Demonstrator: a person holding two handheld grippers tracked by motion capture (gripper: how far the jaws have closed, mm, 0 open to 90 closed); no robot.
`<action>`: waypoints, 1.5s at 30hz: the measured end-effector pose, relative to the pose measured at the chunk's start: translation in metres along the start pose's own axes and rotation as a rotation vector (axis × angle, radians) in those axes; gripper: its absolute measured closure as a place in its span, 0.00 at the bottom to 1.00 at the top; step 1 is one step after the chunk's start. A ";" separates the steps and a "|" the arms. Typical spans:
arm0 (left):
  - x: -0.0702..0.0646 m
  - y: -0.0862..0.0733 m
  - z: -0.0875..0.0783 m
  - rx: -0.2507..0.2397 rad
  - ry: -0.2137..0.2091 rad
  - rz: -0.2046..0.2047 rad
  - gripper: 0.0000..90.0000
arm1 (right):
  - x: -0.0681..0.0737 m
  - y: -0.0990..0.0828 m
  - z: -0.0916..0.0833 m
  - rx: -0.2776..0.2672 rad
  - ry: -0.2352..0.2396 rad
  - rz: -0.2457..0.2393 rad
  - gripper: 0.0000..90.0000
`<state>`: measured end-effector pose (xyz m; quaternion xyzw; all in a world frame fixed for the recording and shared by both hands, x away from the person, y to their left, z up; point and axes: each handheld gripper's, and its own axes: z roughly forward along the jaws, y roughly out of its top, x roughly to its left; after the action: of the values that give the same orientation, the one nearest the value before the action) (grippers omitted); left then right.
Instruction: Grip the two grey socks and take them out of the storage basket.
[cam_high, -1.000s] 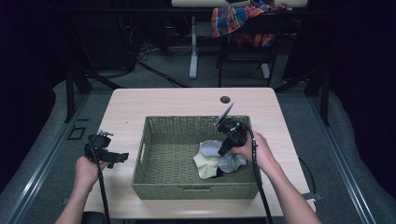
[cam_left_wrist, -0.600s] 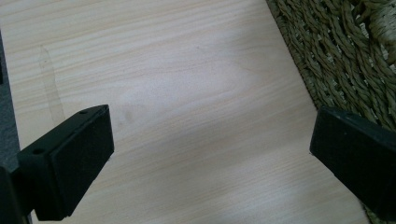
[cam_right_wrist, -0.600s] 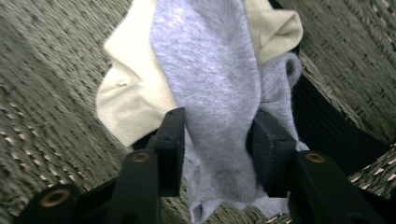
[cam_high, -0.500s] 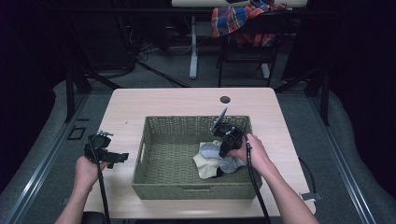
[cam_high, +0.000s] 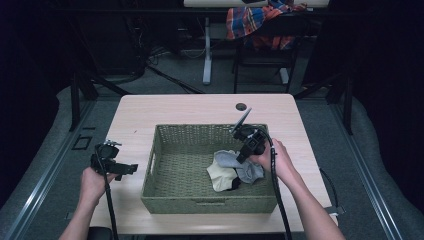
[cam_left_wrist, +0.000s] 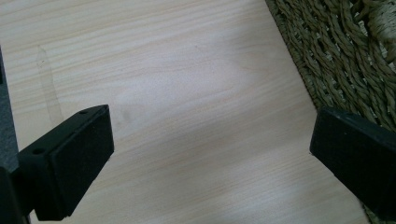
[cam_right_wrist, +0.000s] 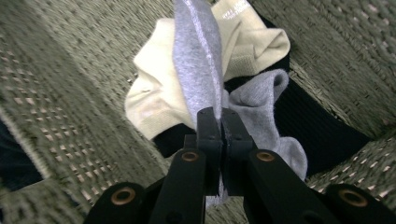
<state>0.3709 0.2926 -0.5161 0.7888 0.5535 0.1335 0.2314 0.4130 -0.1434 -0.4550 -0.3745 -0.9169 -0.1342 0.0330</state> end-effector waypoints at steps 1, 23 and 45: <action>0.000 0.000 0.000 0.001 0.000 0.000 0.00 | 0.001 0.000 -0.003 -0.010 0.004 -0.002 0.98; 0.000 -0.001 -0.001 -0.004 -0.002 -0.003 0.00 | 0.002 0.008 -0.053 -0.106 -0.005 -0.003 0.98; 0.001 -0.001 0.000 0.005 0.005 -0.001 0.00 | -0.008 0.012 -0.090 -0.204 0.005 0.026 0.98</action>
<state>0.3704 0.2935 -0.5165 0.7887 0.5549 0.1338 0.2284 0.4233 -0.1652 -0.3667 -0.3873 -0.8934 -0.2275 -0.0014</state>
